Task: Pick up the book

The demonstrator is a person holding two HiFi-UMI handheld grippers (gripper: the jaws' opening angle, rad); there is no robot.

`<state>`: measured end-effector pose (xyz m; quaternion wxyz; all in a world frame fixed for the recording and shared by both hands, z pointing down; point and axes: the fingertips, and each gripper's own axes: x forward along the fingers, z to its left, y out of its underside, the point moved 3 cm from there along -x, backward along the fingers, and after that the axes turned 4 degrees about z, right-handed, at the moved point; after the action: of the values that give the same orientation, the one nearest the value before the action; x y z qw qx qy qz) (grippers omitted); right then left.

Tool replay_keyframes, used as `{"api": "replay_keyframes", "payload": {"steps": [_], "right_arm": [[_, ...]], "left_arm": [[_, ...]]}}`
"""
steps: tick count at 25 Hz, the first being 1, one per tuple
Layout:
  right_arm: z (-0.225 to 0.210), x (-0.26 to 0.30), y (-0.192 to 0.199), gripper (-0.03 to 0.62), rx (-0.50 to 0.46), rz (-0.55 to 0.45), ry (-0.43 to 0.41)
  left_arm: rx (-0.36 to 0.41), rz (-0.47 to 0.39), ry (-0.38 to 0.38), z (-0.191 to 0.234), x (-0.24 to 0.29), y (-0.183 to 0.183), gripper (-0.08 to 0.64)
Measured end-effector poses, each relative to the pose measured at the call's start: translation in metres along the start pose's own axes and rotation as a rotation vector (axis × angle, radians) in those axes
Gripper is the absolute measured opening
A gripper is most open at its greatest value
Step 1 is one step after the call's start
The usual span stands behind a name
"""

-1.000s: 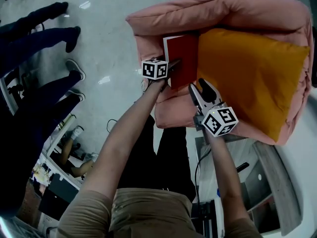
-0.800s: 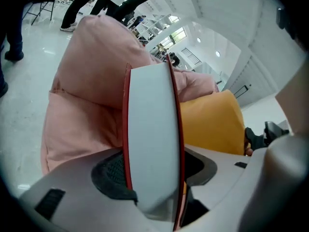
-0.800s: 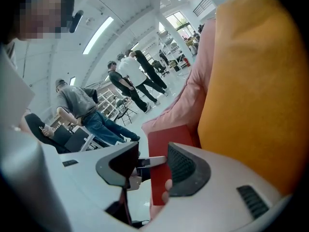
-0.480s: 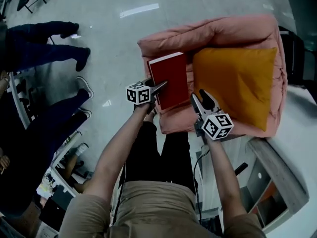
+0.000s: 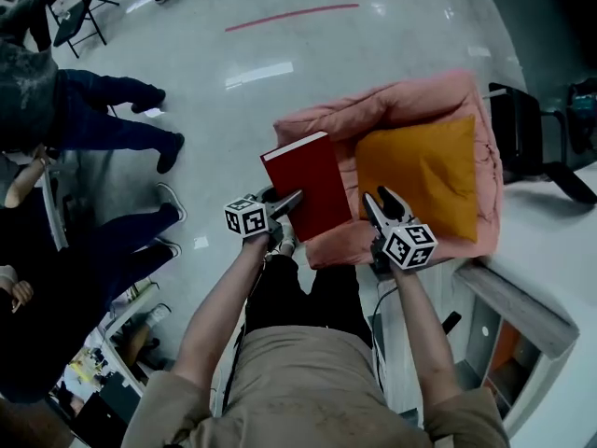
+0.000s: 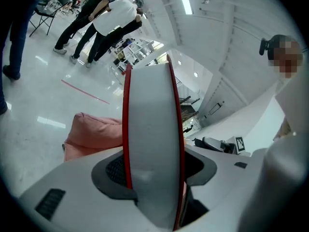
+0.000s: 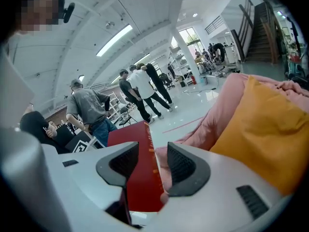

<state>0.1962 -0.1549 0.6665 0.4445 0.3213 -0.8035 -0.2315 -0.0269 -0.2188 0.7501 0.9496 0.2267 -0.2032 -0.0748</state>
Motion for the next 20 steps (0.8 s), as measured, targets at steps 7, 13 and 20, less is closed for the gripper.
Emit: {"api": "replay_keyframes", "payload": {"steps": [7, 13, 20], "right_arm": [[0.041, -0.038, -0.039, 0.195, -0.042, -0.093, 0.039], [0.076, -0.071, -0.051, 0.195, -0.028, -0.143, 0.009], [0.101, -0.101, -0.06, 0.195, -0.068, -0.155, -0.082]], "left_arm": [[0.017, -0.039, 0.08, -0.052, -0.05, -0.032, 0.267], [-0.012, -0.051, 0.124, -0.076, -0.078, -0.037, 0.267], [0.004, -0.091, 0.092, -0.114, -0.108, -0.033, 0.267]]}}
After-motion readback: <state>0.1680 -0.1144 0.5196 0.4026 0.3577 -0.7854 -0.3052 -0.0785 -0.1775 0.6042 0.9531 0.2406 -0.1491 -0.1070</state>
